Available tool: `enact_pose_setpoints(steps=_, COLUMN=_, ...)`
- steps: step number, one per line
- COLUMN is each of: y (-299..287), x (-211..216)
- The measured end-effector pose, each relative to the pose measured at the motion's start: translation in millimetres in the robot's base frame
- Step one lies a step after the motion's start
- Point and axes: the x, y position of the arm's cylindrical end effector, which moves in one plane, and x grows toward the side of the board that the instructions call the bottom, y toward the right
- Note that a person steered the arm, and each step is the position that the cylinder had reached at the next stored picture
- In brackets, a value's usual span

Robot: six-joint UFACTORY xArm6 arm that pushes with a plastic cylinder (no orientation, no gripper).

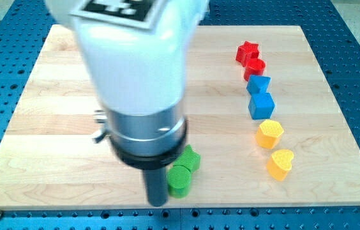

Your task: Push the green circle above the red blocks

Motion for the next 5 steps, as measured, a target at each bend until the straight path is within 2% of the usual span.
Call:
enact_pose_setpoints(steps=1, y=69.0, x=0.0)
enact_pose_setpoints(steps=3, y=96.3, x=-7.3)
enact_pose_setpoints(steps=4, y=61.8, x=-46.2)
enact_pose_setpoints(steps=5, y=51.2, x=-108.5)
